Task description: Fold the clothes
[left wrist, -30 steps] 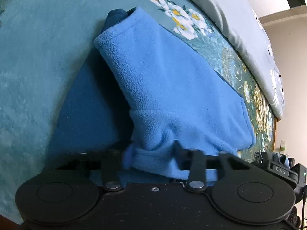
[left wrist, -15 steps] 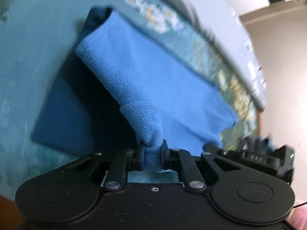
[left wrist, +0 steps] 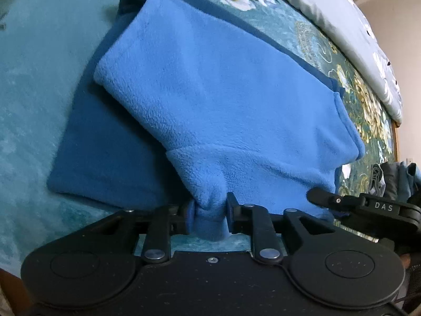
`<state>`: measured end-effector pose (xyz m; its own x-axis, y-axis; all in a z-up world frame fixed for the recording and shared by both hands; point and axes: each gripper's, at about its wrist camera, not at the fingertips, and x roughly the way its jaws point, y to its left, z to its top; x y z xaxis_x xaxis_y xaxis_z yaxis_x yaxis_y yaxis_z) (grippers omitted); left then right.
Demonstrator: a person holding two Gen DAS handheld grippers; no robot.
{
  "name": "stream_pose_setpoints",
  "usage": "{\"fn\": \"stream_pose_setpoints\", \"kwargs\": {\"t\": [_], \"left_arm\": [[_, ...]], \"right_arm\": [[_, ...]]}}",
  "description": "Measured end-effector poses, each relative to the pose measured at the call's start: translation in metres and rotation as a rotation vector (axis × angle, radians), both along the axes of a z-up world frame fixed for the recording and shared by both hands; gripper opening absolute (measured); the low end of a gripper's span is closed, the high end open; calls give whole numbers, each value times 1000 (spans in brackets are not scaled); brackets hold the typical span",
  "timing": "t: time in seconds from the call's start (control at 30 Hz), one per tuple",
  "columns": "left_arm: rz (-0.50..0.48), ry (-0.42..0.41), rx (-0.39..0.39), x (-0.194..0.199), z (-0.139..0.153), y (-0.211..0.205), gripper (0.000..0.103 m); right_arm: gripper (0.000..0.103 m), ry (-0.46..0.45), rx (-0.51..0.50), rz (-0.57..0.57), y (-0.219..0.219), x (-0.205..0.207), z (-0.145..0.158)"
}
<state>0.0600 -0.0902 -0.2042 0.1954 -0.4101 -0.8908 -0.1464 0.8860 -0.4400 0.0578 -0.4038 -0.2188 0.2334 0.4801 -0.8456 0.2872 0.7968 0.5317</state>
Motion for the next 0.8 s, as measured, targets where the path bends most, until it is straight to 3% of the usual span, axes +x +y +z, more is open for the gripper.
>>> {"fn": "stream_pose_setpoints", "kwargs": {"t": [0.13,0.23,0.3,0.33,0.4,0.5,0.6,0.8], "left_arm": [[-16,-24,57,-3,18,1,41],[11,-60,86,-5,32,6,56],[44,-90,116,-3,40,13,67],[63,-104,142,0,43,17,74],[100,-129,197,7,46,25,77],[133,-140,276,23,37,36,88],[102,-131,317,38,22,49,89],[77,-75,284,60,-5,63,91]], "right_arm": [[31,-39,-49,54,1,1,18],[46,-82,-75,55,-6,1,36],[85,-118,-106,27,-16,-1,46],[92,-134,-128,3,-21,-1,50],[103,-153,-162,-59,-33,-1,52],[103,-133,-155,-120,-46,7,42],[103,-118,-156,-132,-49,17,28],[103,-81,-138,-132,-44,35,3]]}}
